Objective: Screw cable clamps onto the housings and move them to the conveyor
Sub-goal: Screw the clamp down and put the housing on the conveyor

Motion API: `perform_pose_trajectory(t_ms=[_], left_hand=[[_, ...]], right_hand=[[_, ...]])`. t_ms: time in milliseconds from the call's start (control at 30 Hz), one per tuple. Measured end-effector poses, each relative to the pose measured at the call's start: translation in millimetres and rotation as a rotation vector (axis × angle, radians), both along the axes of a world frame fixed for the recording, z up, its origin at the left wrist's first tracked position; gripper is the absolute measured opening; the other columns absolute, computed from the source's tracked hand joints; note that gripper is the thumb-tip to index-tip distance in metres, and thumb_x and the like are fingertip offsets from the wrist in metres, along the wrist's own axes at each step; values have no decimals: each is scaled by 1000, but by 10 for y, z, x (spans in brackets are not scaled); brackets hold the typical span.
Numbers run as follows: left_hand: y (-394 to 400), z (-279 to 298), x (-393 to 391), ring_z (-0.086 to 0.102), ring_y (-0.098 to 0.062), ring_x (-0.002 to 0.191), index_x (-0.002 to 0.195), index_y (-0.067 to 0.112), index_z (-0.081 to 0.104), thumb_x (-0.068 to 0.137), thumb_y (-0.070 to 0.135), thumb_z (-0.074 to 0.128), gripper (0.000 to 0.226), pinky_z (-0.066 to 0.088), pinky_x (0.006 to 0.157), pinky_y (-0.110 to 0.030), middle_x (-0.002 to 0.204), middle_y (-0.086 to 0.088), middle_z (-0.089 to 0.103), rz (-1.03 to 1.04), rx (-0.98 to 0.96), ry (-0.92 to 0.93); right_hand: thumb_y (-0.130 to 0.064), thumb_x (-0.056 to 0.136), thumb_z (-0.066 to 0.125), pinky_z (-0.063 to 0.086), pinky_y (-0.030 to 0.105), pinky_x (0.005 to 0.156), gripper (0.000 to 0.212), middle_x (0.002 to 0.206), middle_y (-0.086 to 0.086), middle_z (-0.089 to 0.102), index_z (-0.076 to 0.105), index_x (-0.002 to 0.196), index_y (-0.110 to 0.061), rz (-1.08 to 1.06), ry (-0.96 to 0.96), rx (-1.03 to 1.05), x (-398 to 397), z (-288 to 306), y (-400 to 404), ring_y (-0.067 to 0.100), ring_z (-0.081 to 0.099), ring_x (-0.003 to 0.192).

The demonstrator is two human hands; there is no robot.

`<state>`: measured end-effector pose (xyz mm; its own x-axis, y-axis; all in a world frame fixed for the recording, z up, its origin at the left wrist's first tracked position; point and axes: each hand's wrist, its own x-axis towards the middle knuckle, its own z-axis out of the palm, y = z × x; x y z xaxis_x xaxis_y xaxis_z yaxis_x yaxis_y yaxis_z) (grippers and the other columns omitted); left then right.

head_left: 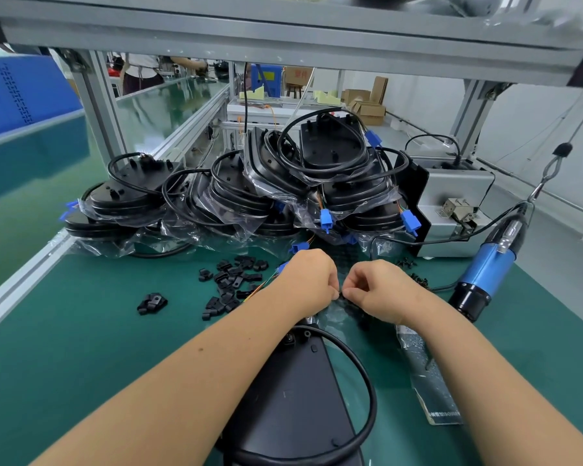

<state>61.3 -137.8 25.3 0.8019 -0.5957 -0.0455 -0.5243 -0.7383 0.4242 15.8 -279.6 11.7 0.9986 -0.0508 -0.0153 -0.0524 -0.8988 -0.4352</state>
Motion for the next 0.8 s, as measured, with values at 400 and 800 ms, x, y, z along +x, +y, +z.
perform_pose_trajectory(t_ms=[400, 800], left_hand=[[492, 198, 36, 56, -15, 119, 123, 16, 66, 93, 25, 63, 32, 37, 96, -20, 129, 1, 63, 81, -189, 31], [1449, -63, -543, 60, 16, 86, 101, 33, 75, 88, 28, 66, 16, 40, 75, 1, 90, 26, 68, 134, -444, 108]], right_hand=[[-18, 91, 63, 45, 19, 52, 16, 58, -11, 56, 65, 74, -18, 46, -26, 546, -486, 260, 260, 3, 48, 51], [-23, 88, 61, 40, 13, 57, 14, 58, -17, 59, 65, 75, -24, 274, 40, 240, -940, 308, 1166, -1, 51, 55]])
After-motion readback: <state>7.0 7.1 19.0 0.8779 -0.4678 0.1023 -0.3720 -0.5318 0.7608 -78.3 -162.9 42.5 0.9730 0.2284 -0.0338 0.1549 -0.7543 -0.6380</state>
